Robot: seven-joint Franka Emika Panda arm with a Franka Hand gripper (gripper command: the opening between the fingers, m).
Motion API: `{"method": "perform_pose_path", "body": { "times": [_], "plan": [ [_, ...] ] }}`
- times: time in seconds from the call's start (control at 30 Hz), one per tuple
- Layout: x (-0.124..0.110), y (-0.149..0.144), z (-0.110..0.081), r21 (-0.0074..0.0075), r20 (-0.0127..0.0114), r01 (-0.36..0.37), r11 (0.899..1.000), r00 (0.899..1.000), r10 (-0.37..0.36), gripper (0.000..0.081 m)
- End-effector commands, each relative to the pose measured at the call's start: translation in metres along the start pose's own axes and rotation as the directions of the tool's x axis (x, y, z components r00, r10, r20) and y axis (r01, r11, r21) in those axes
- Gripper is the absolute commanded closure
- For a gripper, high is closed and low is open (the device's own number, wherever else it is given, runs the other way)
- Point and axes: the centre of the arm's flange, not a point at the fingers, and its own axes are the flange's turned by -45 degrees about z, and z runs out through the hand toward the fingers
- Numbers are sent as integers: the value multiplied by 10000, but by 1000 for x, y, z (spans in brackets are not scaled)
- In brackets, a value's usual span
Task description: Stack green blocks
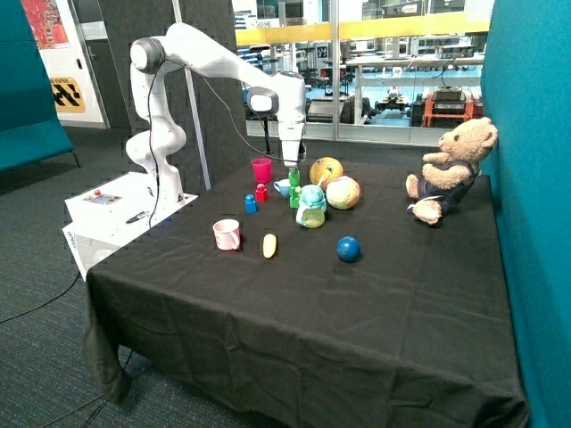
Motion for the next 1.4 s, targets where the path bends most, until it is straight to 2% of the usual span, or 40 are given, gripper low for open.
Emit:
{"method": "perform_pose_path", "body": {
  "times": [0.0,0.63,0.67,0.77,0.8,0.93,1.03,1.17,1.23,1.27,1.3,1.37],
  "plan": [
    [-2,-1,5,-21,-58,32,10000,10000,-32,808],
    [3,-15,14,-21,-58,76,10000,10000,-76,808],
    [3,-15,13,-21,-58,53,10000,10000,-53,771],
    [2,-14,13,-21,-58,24,10000,10000,-24,559],
    [1,-13,13,-21,-58,-4,10000,10000,4,517],
    [-2,-9,13,-20,-58,-104,9999,9999,104,403],
    [-4,-6,13,-20,-58,-133,9999,9999,133,348],
    [-5,-3,13,-20,-58,-165,9999,9998,165,206],
    [-5,-3,12,-20,-58,-167,9999,9998,167,192],
    [-5,-2,12,-20,-58,-160,9999,9999,160,158],
    [-5,-2,12,-20,-58,-155,9999,9999,155,165],
    [-5,-2,12,-20,-58,-148,9999,9999,148,115]
  ]
}}
